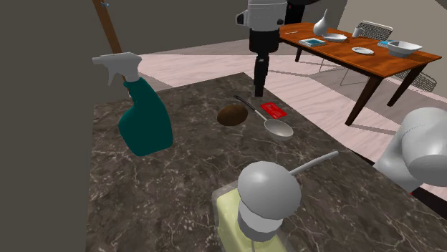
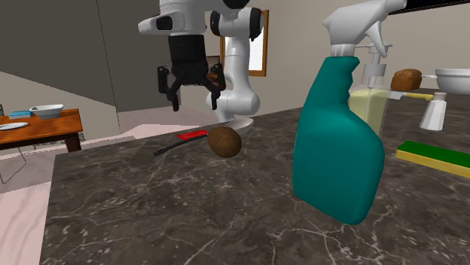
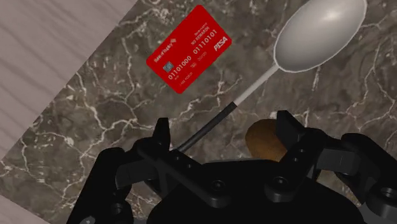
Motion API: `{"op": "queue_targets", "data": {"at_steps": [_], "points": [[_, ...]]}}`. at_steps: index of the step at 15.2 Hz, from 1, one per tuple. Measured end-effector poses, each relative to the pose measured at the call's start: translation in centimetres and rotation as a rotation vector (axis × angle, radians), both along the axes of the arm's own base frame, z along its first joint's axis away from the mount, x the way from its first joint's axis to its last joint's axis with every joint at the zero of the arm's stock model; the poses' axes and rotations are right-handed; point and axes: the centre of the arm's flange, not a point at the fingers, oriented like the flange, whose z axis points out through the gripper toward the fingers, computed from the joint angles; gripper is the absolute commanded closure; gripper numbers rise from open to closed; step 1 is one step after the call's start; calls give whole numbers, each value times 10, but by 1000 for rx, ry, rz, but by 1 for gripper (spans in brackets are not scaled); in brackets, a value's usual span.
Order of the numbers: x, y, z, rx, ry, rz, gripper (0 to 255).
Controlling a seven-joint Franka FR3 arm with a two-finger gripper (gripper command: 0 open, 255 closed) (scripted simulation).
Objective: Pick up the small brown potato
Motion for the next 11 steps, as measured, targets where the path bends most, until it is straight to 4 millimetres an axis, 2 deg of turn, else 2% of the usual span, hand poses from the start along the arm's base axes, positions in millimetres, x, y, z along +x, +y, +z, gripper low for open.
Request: {"op": "queue_targets", "data": {"at_steps": [2, 7, 11], "points": [[11, 30, -4, -4, 5, 61, 0], [14, 96, -13, -15, 13, 214, 0], [16, 113, -27, -17, 16, 246, 0]]}}
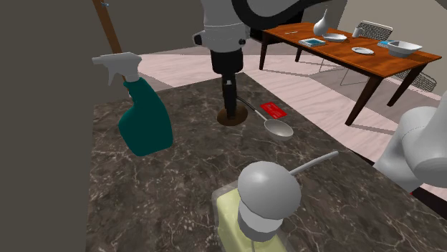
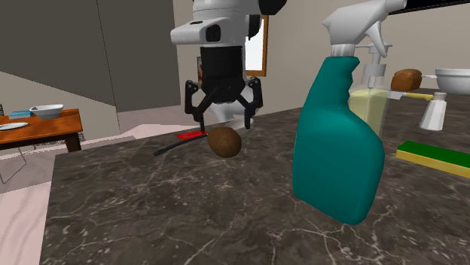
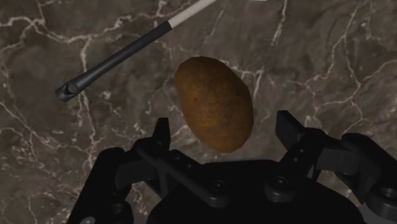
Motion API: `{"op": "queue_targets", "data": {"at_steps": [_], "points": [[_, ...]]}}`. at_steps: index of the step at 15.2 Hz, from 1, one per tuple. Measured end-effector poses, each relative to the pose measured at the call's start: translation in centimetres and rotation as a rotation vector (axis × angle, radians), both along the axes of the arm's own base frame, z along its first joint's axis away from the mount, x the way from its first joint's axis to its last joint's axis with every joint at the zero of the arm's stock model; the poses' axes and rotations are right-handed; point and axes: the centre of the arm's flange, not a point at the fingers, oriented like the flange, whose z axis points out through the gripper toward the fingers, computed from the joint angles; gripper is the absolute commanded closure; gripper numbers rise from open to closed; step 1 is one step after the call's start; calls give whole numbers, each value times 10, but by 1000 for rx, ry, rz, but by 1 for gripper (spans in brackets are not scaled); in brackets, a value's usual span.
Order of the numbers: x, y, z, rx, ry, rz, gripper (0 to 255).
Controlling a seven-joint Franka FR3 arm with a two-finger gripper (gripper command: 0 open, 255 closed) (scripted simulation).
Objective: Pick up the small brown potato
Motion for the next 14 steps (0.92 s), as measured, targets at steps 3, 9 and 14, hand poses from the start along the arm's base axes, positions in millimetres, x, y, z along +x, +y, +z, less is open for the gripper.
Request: {"op": "queue_targets", "data": {"at_steps": [3, 9, 14], "points": [[0, 0, -16, 0, 0, 2, 0], [0, 0, -30, 0, 0, 2, 255], [-1, 0, -30, 0, 0, 3, 255]]}}
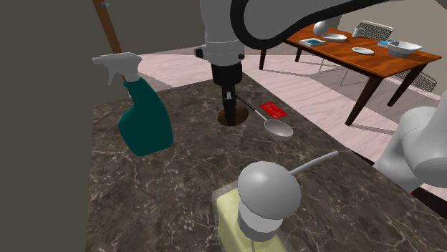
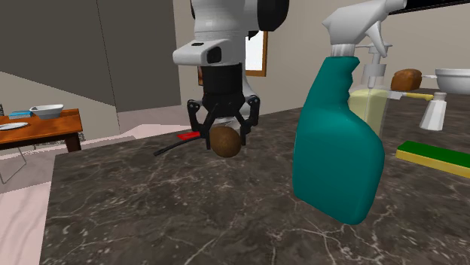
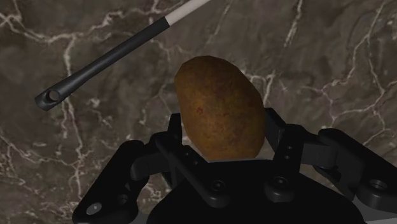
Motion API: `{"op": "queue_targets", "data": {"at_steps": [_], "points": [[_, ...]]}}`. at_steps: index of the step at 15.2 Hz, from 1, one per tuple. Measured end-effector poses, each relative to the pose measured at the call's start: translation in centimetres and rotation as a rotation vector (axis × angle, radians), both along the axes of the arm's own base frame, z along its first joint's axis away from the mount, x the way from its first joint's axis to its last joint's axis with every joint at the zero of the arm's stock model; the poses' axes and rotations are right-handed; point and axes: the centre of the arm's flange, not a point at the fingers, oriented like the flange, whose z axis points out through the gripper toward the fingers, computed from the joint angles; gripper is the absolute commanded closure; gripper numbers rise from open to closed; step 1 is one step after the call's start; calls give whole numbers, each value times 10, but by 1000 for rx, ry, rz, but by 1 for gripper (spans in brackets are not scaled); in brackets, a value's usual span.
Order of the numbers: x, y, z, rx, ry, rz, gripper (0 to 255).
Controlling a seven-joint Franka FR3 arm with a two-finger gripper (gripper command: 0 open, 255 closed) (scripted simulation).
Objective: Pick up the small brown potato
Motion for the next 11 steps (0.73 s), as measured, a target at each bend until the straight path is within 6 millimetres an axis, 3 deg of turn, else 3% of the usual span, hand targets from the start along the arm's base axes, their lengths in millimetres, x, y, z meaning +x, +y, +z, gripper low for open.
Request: {"op": "queue_targets", "data": {"at_steps": [4, 11], "points": [[1, 0, 6, 0, 0, 0, 255], [0, -1, 43, 0, 0, 0, 255]]}}
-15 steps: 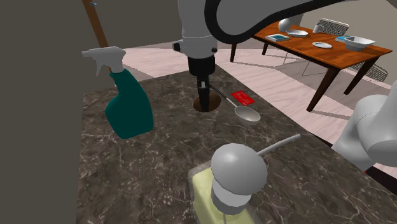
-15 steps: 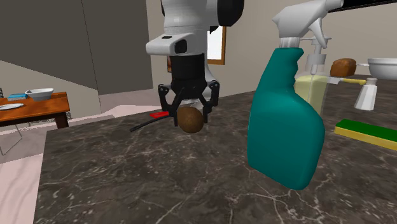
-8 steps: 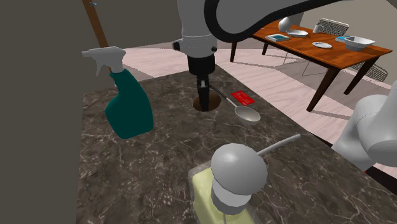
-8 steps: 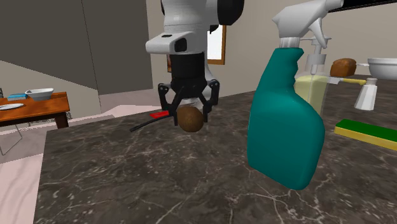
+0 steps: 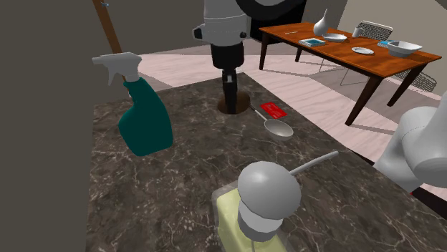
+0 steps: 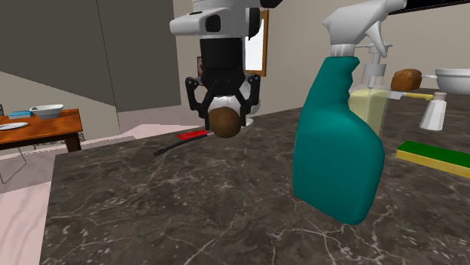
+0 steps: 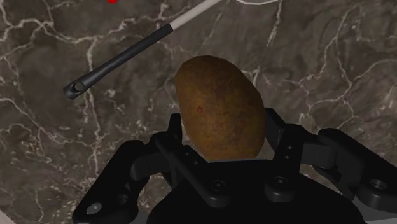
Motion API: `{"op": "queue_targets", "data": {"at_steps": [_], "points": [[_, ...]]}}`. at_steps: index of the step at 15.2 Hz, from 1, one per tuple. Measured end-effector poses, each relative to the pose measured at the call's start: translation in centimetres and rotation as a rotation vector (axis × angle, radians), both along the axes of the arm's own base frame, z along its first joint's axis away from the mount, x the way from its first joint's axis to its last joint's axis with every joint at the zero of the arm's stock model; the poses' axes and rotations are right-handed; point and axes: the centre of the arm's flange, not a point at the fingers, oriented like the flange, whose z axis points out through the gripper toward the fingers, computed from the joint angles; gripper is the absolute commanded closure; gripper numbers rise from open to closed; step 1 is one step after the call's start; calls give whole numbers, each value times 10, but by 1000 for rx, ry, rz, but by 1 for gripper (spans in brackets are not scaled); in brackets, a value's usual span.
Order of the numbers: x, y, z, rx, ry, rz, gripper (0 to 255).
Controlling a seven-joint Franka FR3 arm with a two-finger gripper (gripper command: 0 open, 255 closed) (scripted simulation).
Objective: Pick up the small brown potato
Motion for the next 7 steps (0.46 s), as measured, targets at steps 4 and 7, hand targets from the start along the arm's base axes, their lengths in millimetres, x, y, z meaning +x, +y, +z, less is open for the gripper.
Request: {"op": "queue_targets", "data": {"at_steps": [4, 7], "points": [[2, 1, 21, 0, 0, 0, 255], [1, 1, 33, 0, 0, 0, 255]]}}
